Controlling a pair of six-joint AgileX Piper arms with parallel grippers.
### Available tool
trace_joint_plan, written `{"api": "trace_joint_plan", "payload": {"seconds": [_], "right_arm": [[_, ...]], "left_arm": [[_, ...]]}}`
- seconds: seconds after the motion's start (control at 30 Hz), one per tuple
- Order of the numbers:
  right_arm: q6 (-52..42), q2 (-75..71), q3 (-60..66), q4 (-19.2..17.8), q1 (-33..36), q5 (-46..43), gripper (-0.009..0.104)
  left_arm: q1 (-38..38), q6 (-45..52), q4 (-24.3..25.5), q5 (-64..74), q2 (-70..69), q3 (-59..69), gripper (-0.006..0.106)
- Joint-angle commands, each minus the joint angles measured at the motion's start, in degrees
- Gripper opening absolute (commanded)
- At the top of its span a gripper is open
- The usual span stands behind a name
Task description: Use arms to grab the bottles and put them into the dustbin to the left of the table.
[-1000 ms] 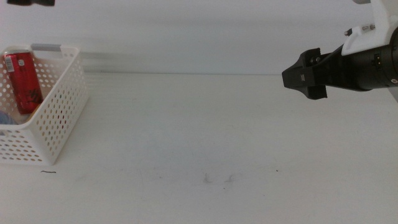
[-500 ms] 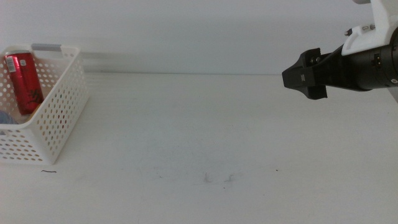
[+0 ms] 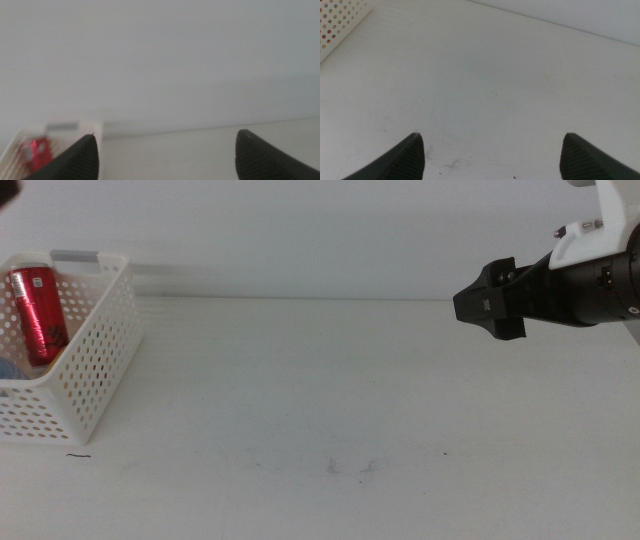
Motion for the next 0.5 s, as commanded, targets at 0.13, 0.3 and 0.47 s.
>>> {"api": "trace_joint_plan", "payload": {"seconds": [0.13, 0.3, 0.47], "right_arm": [[-0.6, -0.4, 0.2, 0.0, 0.1, -0.2, 0.091], [-0.6, -0.4, 0.2, 0.0, 0.1, -0.2, 0.091], [-0.6, -0.4, 0.2, 0.0, 0.1, -0.2, 0.091]], "left_arm": [[-0.1, -13.5, 12.4, -7.6, -9.8, 13.0, 0.094], [-0.1, -13.5, 12.5, -8.4, -12.1, 16.9, 0.094], [-0.1, -13.5, 12.5, -8.1, -12.1, 17.6, 0.094]]}}
